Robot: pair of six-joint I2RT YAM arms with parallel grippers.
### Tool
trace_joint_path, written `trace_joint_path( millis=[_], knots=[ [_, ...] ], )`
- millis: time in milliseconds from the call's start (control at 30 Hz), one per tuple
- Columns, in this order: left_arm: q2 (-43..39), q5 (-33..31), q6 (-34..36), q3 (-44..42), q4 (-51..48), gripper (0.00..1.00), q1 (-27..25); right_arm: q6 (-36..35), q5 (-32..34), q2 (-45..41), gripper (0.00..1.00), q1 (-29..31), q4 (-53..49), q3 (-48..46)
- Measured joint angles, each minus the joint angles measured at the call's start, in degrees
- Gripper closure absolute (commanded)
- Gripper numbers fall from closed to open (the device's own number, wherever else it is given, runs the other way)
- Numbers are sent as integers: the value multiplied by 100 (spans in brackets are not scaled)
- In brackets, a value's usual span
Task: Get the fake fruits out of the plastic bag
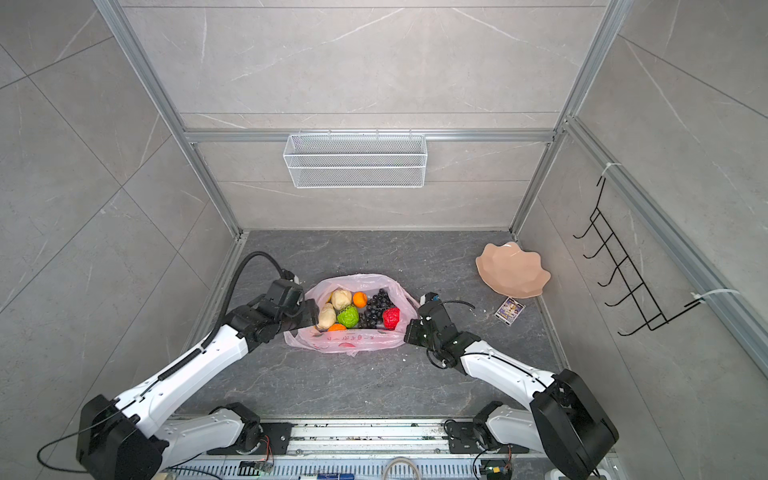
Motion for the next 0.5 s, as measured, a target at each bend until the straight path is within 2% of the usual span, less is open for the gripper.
trace_joint_path(
  millis=[167,267,367,500],
  knots=[
    [1491,-645,527,876,-332,22,-201,-37,57,-31,98,0,-155,85],
    [2339,-1045,728,1357,-485,26,-181,-68,92,-37,98,0,-234,140],
    [3027,-1381,807,1786,-608,47,-96,-101,131,-48,98,0,-286,195],
    [3383,-1486,914,2024,-610,77,195,-131,216,-48,98,0,-330,219]
  ],
)
